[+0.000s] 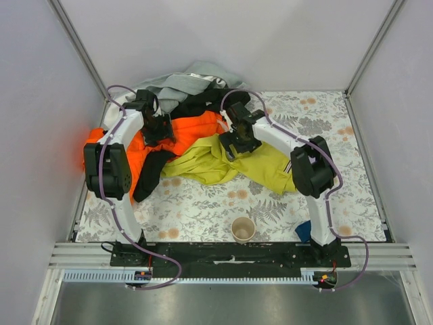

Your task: Pick out a specific cloth from the pile

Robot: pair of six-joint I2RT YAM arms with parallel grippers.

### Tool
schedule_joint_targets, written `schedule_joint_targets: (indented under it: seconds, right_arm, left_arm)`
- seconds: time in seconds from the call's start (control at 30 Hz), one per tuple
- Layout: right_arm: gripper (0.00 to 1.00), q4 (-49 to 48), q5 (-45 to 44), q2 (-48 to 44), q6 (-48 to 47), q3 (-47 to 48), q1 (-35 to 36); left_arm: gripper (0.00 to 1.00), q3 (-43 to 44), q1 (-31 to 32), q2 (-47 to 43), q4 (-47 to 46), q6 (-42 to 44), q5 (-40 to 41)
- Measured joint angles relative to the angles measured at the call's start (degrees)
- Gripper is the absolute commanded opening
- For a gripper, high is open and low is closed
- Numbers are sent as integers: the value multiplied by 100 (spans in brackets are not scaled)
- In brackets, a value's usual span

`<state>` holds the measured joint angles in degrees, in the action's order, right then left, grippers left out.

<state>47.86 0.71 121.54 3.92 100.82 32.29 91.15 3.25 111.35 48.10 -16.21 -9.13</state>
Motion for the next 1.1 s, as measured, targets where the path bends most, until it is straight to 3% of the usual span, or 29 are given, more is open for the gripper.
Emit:
schedule_joint_targets:
  seconds: [0.13,0.2,0.3,0.47,0.87,1.1]
  right_arm:
    - [98,-72,-369,315,-9,-2,138]
    - [89,-59,-540,505,4,59,197]
    - [44,74,-671,629,57,221,256]
    - [0,304,-640,800,146,470,273]
    - [0,573,-179,719,535,1161,-31]
    - [0,168,463,-352,1019,1705,-649]
  left_arm:
    - [78,2,33,0,7,0,0]
    - [77,9,44,0,15,2,0]
    - [77,28,55,0,39,0,0]
    - [77,98,72,0,133,2,-2]
    - [80,136,76,0,188,0,0]
    - [80,151,76,0,184,-2,-2]
